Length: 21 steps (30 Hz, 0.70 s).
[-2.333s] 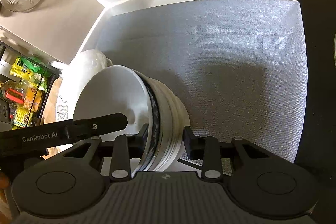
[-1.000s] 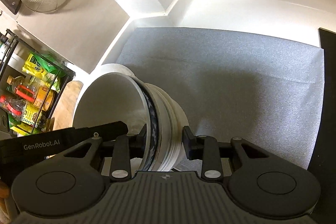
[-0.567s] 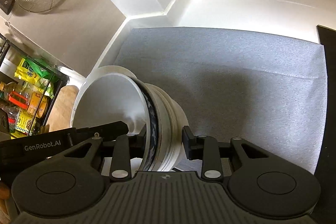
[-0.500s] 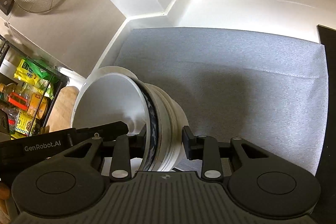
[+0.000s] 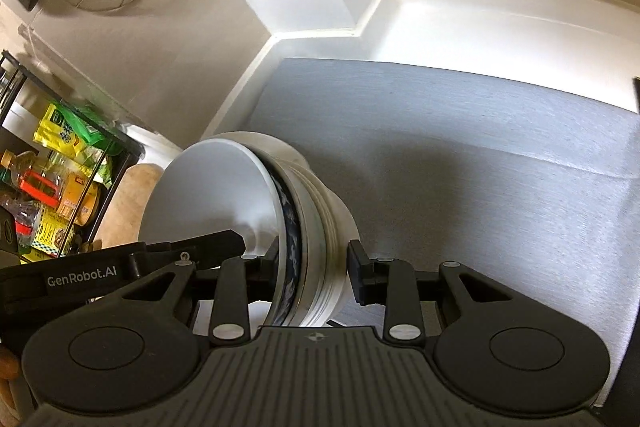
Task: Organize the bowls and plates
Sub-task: 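Lower the bowl stack onto the floral plates and open both grippers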
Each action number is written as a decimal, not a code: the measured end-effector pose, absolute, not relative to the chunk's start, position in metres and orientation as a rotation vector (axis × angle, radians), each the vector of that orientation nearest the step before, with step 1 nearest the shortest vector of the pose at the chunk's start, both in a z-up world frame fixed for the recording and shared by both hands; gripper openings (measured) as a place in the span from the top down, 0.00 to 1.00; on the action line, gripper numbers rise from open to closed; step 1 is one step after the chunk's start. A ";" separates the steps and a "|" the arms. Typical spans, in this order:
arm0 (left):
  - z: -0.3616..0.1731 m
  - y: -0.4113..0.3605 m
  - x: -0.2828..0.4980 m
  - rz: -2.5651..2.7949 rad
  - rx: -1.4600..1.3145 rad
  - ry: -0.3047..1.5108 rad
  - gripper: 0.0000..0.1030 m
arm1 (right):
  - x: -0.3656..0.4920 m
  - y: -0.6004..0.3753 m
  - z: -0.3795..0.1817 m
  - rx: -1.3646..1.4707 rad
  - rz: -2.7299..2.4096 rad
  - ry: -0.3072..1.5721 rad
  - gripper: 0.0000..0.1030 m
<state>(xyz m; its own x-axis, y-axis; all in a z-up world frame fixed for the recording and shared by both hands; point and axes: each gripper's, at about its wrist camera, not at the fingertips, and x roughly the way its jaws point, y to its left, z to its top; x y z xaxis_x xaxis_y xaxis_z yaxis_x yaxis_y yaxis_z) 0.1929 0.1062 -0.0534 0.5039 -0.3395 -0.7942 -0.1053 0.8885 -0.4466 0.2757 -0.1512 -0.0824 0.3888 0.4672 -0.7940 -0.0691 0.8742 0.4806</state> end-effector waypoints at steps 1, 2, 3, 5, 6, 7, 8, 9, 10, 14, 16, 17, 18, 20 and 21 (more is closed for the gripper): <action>-0.053 0.112 0.193 -0.144 -0.481 1.042 0.36 | 0.278 -0.146 -0.083 0.401 0.356 1.128 0.67; -0.053 0.118 0.193 -0.138 -0.485 1.041 0.36 | 0.280 -0.141 -0.083 0.398 0.360 1.130 0.67; -0.053 0.124 0.193 -0.133 -0.488 1.039 0.36 | 0.283 -0.135 -0.082 0.394 0.365 1.131 0.67; -0.053 0.136 0.193 -0.118 -0.496 1.035 0.36 | 0.289 -0.123 -0.083 0.388 0.377 1.134 0.67; -0.053 0.142 0.194 -0.110 -0.499 1.035 0.36 | 0.292 -0.116 -0.084 0.385 0.384 1.136 0.67; -0.054 0.147 0.194 -0.102 -0.502 1.035 0.36 | 0.295 -0.110 -0.085 0.381 0.392 1.138 0.67; -0.054 0.153 0.194 -0.093 -0.504 1.035 0.36 | 0.298 -0.104 -0.086 0.379 0.398 1.140 0.67; -0.056 0.159 0.195 -0.083 -0.507 1.037 0.36 | 0.301 -0.097 -0.088 0.376 0.407 1.143 0.67; -0.057 0.165 0.196 -0.075 -0.509 1.038 0.36 | 0.304 -0.092 -0.089 0.374 0.414 1.145 0.67; -0.063 0.190 0.202 -0.047 -0.516 1.051 0.36 | 0.313 -0.067 -0.097 0.370 0.436 1.160 0.67; -0.067 0.197 0.207 -0.040 -0.515 1.059 0.36 | 0.317 -0.057 -0.103 0.373 0.431 1.167 0.67; -0.069 0.200 0.210 -0.038 -0.516 1.065 0.36 | 0.319 -0.054 -0.105 0.375 0.431 1.171 0.67; -0.072 0.202 0.213 -0.038 -0.515 1.071 0.36 | 0.321 -0.050 -0.107 0.376 0.428 1.177 0.67; -0.077 0.206 0.218 -0.042 -0.515 1.086 0.36 | 0.324 -0.045 -0.111 0.377 0.420 1.185 0.67; -0.078 0.207 0.220 -0.045 -0.517 1.094 0.36 | 0.325 -0.044 -0.113 0.379 0.414 1.192 0.67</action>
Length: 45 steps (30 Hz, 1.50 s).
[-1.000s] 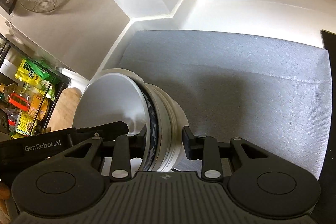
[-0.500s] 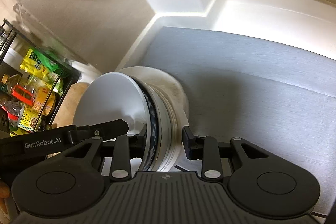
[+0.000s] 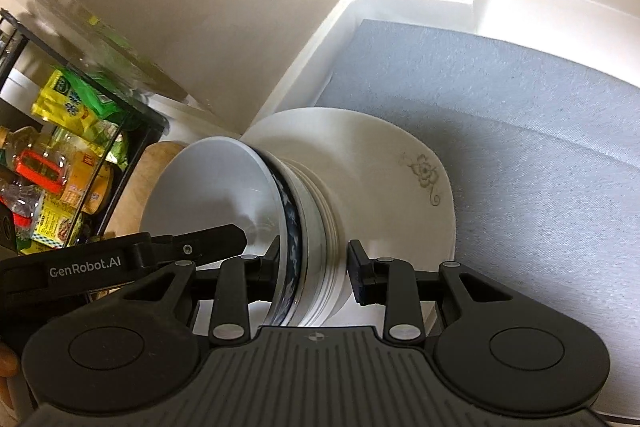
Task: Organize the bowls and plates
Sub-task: 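Lower the bowl stack onto the floral plates and open both grippers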
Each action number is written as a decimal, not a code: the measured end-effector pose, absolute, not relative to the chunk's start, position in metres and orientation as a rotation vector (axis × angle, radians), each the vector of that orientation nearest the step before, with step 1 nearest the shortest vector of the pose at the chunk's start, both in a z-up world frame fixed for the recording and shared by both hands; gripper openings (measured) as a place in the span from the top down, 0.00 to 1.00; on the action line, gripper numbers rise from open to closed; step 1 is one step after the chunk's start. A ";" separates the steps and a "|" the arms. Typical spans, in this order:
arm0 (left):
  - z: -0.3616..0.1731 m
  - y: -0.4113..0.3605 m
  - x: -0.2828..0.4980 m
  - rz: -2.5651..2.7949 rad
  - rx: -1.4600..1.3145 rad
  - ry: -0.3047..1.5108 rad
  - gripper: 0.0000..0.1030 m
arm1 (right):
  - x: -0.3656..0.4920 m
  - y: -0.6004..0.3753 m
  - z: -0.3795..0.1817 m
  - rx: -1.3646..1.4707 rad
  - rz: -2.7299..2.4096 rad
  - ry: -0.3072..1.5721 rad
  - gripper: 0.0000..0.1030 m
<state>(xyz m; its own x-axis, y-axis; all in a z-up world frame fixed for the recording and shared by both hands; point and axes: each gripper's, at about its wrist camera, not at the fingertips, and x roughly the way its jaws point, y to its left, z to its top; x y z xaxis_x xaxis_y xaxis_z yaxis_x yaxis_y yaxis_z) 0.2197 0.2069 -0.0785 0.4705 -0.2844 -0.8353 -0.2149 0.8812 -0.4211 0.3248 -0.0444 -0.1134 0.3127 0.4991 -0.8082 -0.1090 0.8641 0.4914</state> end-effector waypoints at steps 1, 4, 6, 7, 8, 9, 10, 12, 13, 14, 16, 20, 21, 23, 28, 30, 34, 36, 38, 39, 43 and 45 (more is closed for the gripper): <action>-0.081 0.207 0.223 -0.048 -0.518 1.101 0.36 | 0.325 -0.043 -0.115 0.381 0.408 1.198 0.67; -0.086 0.208 0.229 -0.064 -0.518 1.117 0.36 | 0.327 -0.042 -0.119 0.388 0.392 1.214 0.67; -0.086 0.208 0.232 -0.075 -0.509 1.113 0.36 | 0.328 -0.042 -0.120 0.396 0.381 1.221 0.67; -0.087 0.208 0.234 -0.080 -0.508 1.113 0.36 | 0.329 -0.044 -0.121 0.406 0.378 1.222 0.67; -0.087 0.208 0.234 -0.085 -0.505 1.112 0.36 | 0.329 -0.044 -0.121 0.408 0.372 1.221 0.67; -0.087 0.208 0.236 -0.088 -0.501 1.112 0.36 | 0.330 -0.044 -0.121 0.410 0.369 1.220 0.67; -0.087 0.207 0.237 -0.091 -0.497 1.112 0.36 | 0.330 -0.044 -0.121 0.413 0.367 1.220 0.67; -0.087 0.206 0.238 -0.098 -0.489 1.111 0.36 | 0.329 -0.046 -0.122 0.425 0.361 1.222 0.67; -0.087 0.206 0.238 -0.103 -0.487 1.111 0.36 | 0.329 -0.048 -0.123 0.434 0.359 1.225 0.67; -0.087 0.206 0.238 -0.108 -0.487 1.109 0.36 | 0.329 -0.049 -0.124 0.445 0.356 1.229 0.67; -0.087 0.207 0.237 -0.115 -0.493 1.106 0.36 | 0.329 -0.052 -0.125 0.459 0.353 1.227 0.67; -0.089 0.210 0.236 -0.138 -0.509 1.092 0.28 | 0.328 -0.051 -0.124 0.466 0.346 1.216 0.65; -0.089 0.209 0.235 -0.143 -0.506 1.091 0.21 | 0.327 -0.051 -0.123 0.468 0.346 1.209 0.63; -0.086 0.208 0.231 -0.154 -0.497 1.080 0.12 | 0.324 -0.051 -0.118 0.458 0.347 1.169 0.59; -0.070 0.210 0.220 -0.210 -0.477 1.039 0.00 | 0.309 -0.051 -0.092 0.351 0.312 1.032 0.33; -0.059 0.207 0.215 -0.243 -0.436 1.018 0.00 | 0.294 -0.053 -0.076 0.311 0.297 0.968 0.26; -0.040 0.200 0.205 -0.307 -0.361 0.939 0.00 | 0.250 -0.069 -0.058 0.302 0.234 0.885 0.21; -0.035 0.193 0.205 -0.336 -0.340 0.934 0.00 | 0.228 -0.075 -0.055 0.324 0.197 0.880 0.21; -0.031 0.186 0.204 -0.353 -0.325 0.929 0.00 | 0.211 -0.079 -0.052 0.343 0.190 0.866 0.21; -0.030 0.183 0.203 -0.337 -0.312 0.923 0.00 | 0.204 -0.080 -0.051 0.341 0.188 0.857 0.21; -0.027 0.174 0.190 -0.295 -0.309 0.916 0.00 | 0.181 -0.085 -0.044 0.311 0.200 0.814 0.20; -0.026 0.169 0.181 -0.270 -0.292 0.909 0.00 | 0.171 -0.091 -0.041 0.310 0.212 0.791 0.18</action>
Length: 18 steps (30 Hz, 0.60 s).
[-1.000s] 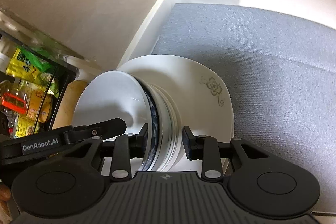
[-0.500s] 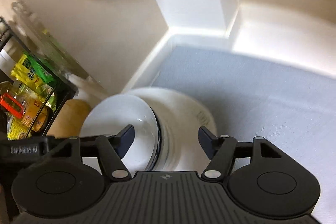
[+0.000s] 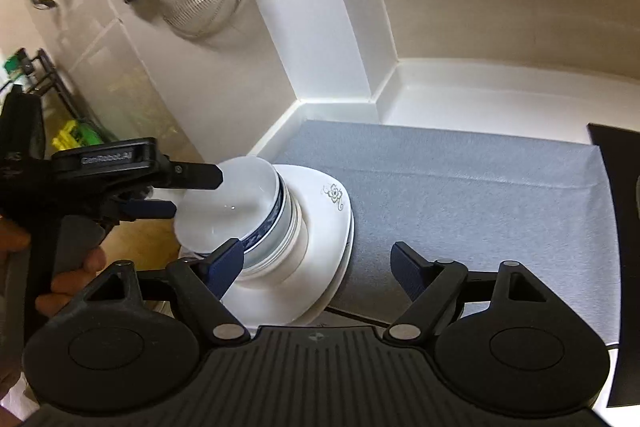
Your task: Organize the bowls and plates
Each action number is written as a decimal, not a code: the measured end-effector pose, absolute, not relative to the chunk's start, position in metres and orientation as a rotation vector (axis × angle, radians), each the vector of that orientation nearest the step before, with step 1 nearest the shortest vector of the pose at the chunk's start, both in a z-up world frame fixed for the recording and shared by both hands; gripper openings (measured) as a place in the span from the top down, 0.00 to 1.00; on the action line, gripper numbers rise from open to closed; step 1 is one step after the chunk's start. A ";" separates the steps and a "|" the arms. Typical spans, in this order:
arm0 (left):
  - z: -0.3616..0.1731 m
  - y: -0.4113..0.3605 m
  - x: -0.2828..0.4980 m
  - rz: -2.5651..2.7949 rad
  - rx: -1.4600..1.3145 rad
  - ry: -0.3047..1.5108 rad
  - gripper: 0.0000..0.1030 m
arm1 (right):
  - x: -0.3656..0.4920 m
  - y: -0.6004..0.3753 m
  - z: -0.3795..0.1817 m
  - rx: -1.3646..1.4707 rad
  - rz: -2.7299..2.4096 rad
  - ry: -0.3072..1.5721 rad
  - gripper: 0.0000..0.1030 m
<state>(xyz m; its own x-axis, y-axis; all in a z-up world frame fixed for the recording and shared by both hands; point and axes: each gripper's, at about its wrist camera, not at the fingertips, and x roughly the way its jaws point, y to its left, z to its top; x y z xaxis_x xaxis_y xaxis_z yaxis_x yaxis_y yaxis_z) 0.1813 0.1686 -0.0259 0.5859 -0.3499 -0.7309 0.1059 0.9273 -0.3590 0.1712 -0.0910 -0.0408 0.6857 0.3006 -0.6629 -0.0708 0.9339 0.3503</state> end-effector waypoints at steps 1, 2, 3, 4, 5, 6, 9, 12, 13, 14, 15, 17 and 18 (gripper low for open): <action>-0.024 0.166 0.177 -0.250 -0.277 0.904 0.00 | 0.167 -0.095 -0.040 0.309 0.215 0.779 0.18; -0.022 0.164 0.172 -0.231 -0.268 0.901 0.00 | 0.162 -0.099 -0.040 0.310 0.220 0.768 0.18; -0.020 0.162 0.167 -0.217 -0.262 0.902 0.00 | 0.158 -0.103 -0.039 0.316 0.219 0.760 0.18; -0.018 0.160 0.163 -0.208 -0.257 0.903 0.00 | 0.153 -0.106 -0.039 0.323 0.218 0.754 0.18; -0.015 0.158 0.159 -0.202 -0.250 0.896 0.00 | 0.150 -0.109 -0.037 0.331 0.217 0.745 0.18; -0.011 0.156 0.154 -0.190 -0.243 0.882 0.00 | 0.144 -0.111 -0.036 0.337 0.223 0.731 0.17; -0.001 0.150 0.135 -0.161 -0.244 0.842 0.00 | 0.132 -0.117 -0.034 0.336 0.239 0.707 0.16; 0.004 0.142 0.117 -0.148 -0.243 0.826 0.00 | 0.122 -0.121 -0.032 0.331 0.276 0.696 0.16; 0.005 0.140 0.111 -0.140 -0.247 0.821 0.00 | 0.118 -0.122 -0.033 0.330 0.290 0.693 0.15; 0.005 0.138 0.105 -0.135 -0.253 0.819 0.00 | 0.117 -0.122 -0.033 0.330 0.305 0.691 0.15; 0.005 0.136 0.100 -0.133 -0.255 0.819 0.00 | 0.117 -0.122 -0.034 0.331 0.321 0.690 0.14; 0.005 0.132 0.091 -0.118 -0.260 0.811 0.00 | 0.117 -0.122 -0.037 0.336 0.346 0.697 0.14; 0.005 0.131 0.087 -0.113 -0.258 0.811 0.00 | 0.117 -0.122 -0.039 0.341 0.360 0.701 0.14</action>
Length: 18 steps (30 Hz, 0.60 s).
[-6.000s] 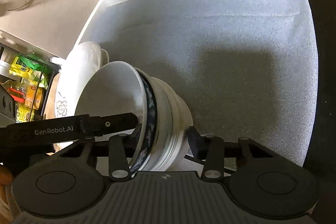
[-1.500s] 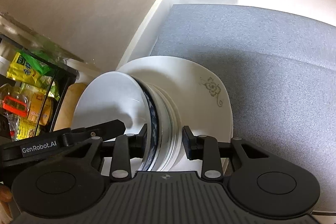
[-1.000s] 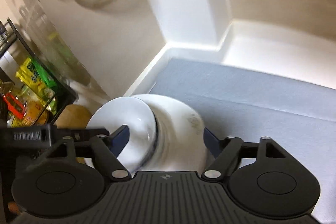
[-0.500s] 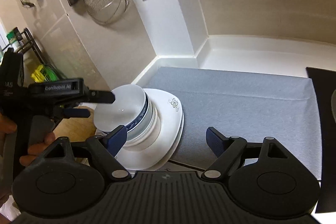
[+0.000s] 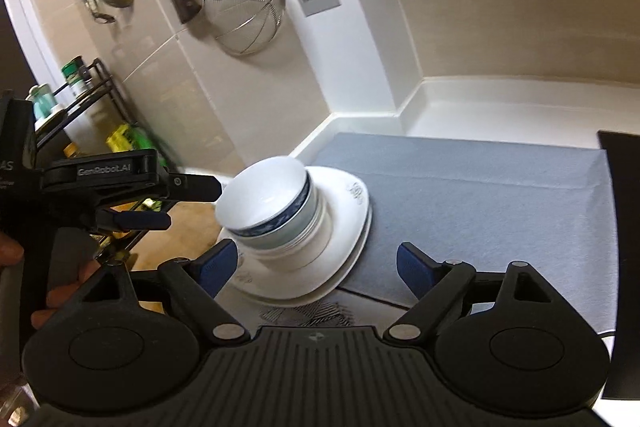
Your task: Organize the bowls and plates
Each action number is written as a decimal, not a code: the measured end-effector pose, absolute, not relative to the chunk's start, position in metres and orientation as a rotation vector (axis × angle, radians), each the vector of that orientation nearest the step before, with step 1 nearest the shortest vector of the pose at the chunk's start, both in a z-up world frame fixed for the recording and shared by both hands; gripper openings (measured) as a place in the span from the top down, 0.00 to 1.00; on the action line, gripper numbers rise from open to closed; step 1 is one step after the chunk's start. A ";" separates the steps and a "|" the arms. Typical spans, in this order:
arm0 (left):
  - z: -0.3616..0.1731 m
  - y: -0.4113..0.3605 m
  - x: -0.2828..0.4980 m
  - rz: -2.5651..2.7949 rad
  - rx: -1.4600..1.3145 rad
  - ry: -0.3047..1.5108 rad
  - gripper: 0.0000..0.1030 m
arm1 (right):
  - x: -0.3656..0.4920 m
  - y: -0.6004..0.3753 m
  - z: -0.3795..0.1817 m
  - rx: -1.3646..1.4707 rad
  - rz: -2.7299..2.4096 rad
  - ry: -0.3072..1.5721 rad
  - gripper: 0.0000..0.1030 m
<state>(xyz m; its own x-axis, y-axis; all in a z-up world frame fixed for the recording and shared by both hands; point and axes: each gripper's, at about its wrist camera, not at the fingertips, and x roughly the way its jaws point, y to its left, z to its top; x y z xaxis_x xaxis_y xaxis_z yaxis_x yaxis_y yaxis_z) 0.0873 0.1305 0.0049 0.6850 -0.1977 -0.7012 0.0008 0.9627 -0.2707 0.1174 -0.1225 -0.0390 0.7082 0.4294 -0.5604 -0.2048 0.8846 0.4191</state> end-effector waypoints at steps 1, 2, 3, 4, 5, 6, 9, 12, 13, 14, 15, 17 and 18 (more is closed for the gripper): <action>0.004 0.130 0.084 -0.108 -0.257 0.809 0.00 | 0.119 -0.122 -0.041 0.346 0.374 0.706 0.14; 0.002 0.130 0.080 -0.096 -0.259 0.807 0.00 | 0.120 -0.122 -0.044 0.349 0.386 0.712 0.14; 0.000 0.130 0.077 -0.081 -0.260 0.813 0.00 | 0.120 -0.122 -0.046 0.352 0.398 0.717 0.14; -0.002 0.132 0.075 -0.069 -0.261 0.820 0.00 | 0.122 -0.121 -0.049 0.359 0.406 0.722 0.14; -0.006 0.135 0.073 -0.053 -0.265 0.827 0.00 | 0.125 -0.120 -0.052 0.369 0.412 0.732 0.14; -0.010 0.140 0.073 -0.032 -0.271 0.835 0.00 | 0.128 -0.120 -0.055 0.378 0.419 0.743 0.14; -0.022 0.155 0.079 0.020 -0.294 0.864 0.00 | 0.141 -0.116 -0.065 0.410 0.438 0.776 0.14; -0.036 0.175 0.092 0.047 -0.314 0.890 0.00 | 0.159 -0.113 -0.075 0.437 0.438 0.811 0.14; -0.041 0.181 0.099 0.054 -0.316 0.898 0.00 | 0.166 -0.112 -0.079 0.438 0.437 0.817 0.14; -0.047 0.188 0.107 0.058 -0.318 0.905 0.00 | 0.172 -0.111 -0.082 0.441 0.431 0.823 0.14; -0.053 0.197 0.115 0.063 -0.324 0.915 0.00 | 0.179 -0.111 -0.087 0.447 0.421 0.831 0.14; -0.063 0.215 0.127 0.064 -0.358 0.925 0.00 | 0.189 -0.112 -0.095 0.467 0.406 0.844 0.14; -0.068 0.224 0.134 0.063 -0.377 0.933 0.00 | 0.196 -0.112 -0.099 0.475 0.396 0.850 0.14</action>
<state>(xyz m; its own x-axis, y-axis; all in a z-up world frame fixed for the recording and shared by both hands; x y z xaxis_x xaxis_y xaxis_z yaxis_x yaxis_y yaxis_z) 0.1341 0.2242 -0.0683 0.5989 -0.1089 -0.7934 -0.2141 0.9329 -0.2897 0.1956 -0.1120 -0.0994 0.5996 0.5109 -0.6160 -0.1431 0.8257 0.5456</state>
